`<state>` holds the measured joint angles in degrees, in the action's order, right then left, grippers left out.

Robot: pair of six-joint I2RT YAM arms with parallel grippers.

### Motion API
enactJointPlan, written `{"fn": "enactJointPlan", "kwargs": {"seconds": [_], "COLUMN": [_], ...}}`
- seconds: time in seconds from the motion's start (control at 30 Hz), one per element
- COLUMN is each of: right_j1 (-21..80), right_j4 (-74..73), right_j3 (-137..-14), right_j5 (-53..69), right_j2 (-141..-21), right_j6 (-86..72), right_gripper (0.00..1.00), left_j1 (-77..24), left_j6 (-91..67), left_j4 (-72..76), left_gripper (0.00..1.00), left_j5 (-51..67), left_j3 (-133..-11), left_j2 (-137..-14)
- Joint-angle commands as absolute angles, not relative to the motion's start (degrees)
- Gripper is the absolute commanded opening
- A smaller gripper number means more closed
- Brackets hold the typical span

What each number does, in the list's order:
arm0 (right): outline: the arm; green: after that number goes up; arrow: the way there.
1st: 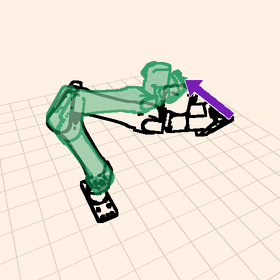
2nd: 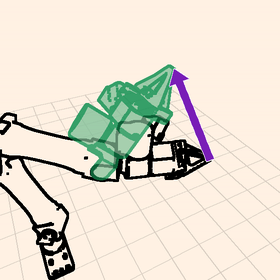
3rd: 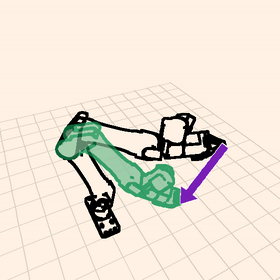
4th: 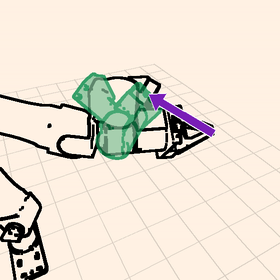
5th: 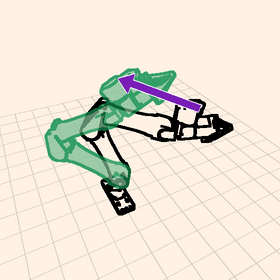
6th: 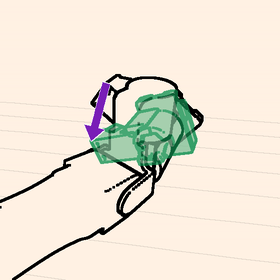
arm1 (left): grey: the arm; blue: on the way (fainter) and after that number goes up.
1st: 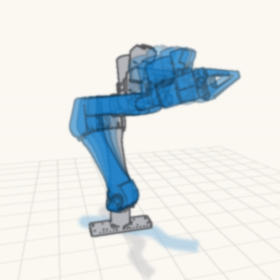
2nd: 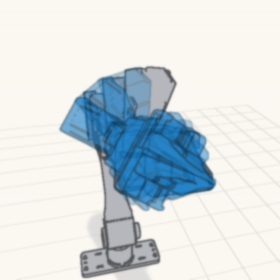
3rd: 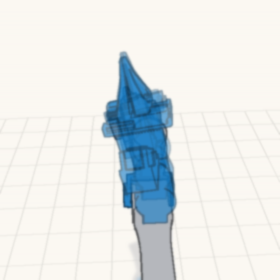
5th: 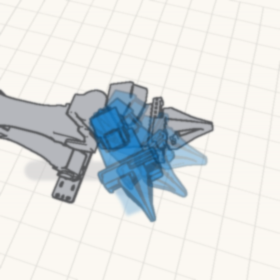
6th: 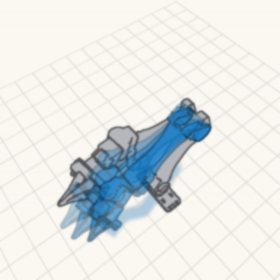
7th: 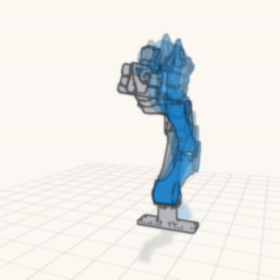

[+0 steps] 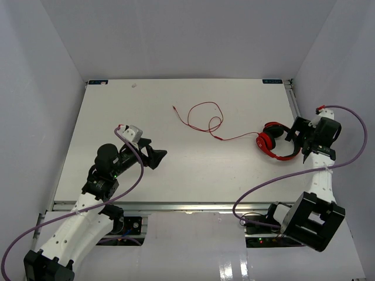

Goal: Wrap the headphones

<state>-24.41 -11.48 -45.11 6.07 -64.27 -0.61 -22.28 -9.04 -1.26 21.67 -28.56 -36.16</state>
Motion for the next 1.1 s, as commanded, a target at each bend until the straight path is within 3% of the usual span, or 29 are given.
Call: {"fn": "enactJointPlan", "kwargs": {"seconds": [0.0, 0.07, 0.27, 0.5, 0.7, 0.9, 0.97, 1.07], "right_j1": [-25.5, -27.8, -28.5, -28.5, -27.2, -27.0, -26.9, -26.8], "right_j4": [-13.7, -14.2, -12.0, -9.4, -9.7, -7.5, -6.5, -6.1], "right_j3": [-45.4, -45.9, -47.0, -49.8, -51.5, -50.1, -49.8, -49.8], "right_j5": [13.1, 18.0, 9.1, 9.3, 7.5, 3.4, 3.1, 3.2], "right_j2": [-70.3, -73.1, -79.1, -86.8, -93.2, -95.6, -95.5, -95.5], "right_j6": [6.8, 8.2, 1.2, -6.1, -6.9, -6.1, -6.0, -5.9], "right_gripper": [0.9, 0.9, 0.91, 1.0, 0.82, 0.73, 0.64, 0.4], "left_j1": [-22.3, -22.3, -22.3, -22.3, -22.3, -22.3, -22.3, -22.3], "left_j6": [-9.1, -9.1, -9.2, -9.1, -9.1, -9.1, -9.1, -9.1], "left_j4": [-0.5, -0.5, -0.5, -0.5, -0.5, -0.5, -0.4, -0.5], "left_gripper": [0.98, 0.98, 0.98, 0.98, 0.98, 0.98, 0.98, 0.98], "left_j5": [22.6, 22.8, 23.3, 23.5, 23.5, 23.7, 23.9, 23.9], "left_j3": [-28.5, -28.6, -28.6, -28.6, -28.6, -28.6, -28.7, -28.7], "left_j2": [-35.5, -35.4, -35.0, -35.2, -35.9, -36.5, -36.7, -36.7]}}
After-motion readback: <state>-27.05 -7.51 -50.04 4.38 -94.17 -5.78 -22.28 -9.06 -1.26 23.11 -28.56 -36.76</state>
